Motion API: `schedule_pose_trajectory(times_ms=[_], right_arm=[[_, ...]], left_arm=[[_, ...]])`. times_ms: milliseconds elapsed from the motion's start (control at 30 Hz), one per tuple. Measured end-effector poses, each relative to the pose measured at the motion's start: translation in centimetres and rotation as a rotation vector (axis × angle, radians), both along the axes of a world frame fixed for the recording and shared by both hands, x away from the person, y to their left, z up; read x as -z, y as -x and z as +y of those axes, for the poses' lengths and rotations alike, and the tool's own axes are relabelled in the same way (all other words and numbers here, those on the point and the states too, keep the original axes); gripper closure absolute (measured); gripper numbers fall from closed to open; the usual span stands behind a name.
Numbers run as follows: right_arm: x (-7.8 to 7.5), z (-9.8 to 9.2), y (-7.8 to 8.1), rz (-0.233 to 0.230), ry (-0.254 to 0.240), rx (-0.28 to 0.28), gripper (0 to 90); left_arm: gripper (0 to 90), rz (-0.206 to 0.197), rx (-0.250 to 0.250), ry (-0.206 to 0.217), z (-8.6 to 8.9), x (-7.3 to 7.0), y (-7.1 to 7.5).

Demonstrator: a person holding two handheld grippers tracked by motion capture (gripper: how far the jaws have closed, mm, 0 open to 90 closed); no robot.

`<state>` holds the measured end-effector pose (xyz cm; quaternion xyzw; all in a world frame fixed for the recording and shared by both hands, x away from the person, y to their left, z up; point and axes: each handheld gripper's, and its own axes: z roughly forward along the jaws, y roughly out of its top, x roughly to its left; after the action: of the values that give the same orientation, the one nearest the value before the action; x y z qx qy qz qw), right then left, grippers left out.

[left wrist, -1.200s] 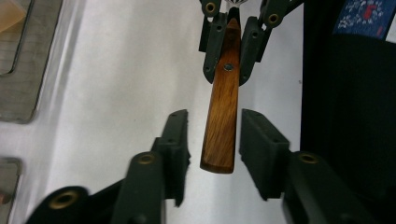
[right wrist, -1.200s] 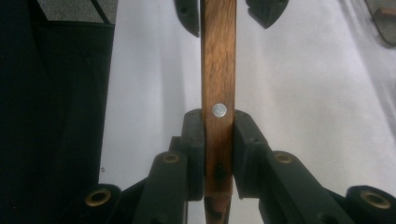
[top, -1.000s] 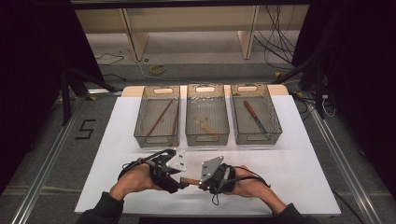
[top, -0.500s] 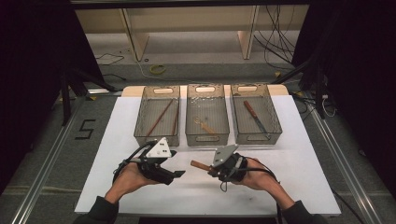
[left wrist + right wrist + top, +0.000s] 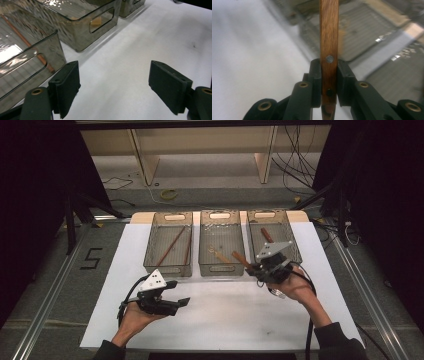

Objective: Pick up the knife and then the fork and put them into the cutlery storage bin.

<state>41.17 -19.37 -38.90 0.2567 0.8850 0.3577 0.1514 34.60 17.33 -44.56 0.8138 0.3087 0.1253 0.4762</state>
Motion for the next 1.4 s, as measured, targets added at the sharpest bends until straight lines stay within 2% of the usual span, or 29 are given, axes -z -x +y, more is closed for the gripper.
schedule_pose_trajectory(times_ms=[300, 433, 633, 833, 1033, 1167, 1400], right_arm=[[-3.2, -3.1, -4.4, -0.024, -0.054, 0.166, 77.4], [-3.8, -3.6, -6.1, -0.024, -0.046, 0.212, 77.4], [-4.3, -3.6, -8.7, -0.022, -0.027, 0.276, 77.4], [-3.6, -3.3, -11.1, -0.002, 0.001, 0.323, 77.4], [-2.4, -3.2, -13.0, 0.01, -0.003, 0.372, 77.4], [-1.5, -3.2, -13.7, 0.019, 0.018, 0.394, 77.4], [-0.4, -3.5, -14.6, 0.037, 0.019, 0.437, 77.3]], left_arm=[[22.8, -0.024, -0.047, 0.048, 0.9, 0.5, 0.4], [22.6, -0.016, -0.044, 0.037, 0.8, 0.9, 0.5], [22.2, -0.019, -0.05, 0.051, 1.0, 1.2, 0.8], [22.2, -0.022, -0.054, 0.082, 1.4, 1.2, 0.9], [21.9, -0.019, -0.056, 0.079, 1.6, 1.4, 1.1], [21.5, -0.027, -0.054, 0.074, 1.7, 1.4, 1.2], [21.0, -0.024, -0.048, 0.062, 1.6, 1.6, 1.3]])
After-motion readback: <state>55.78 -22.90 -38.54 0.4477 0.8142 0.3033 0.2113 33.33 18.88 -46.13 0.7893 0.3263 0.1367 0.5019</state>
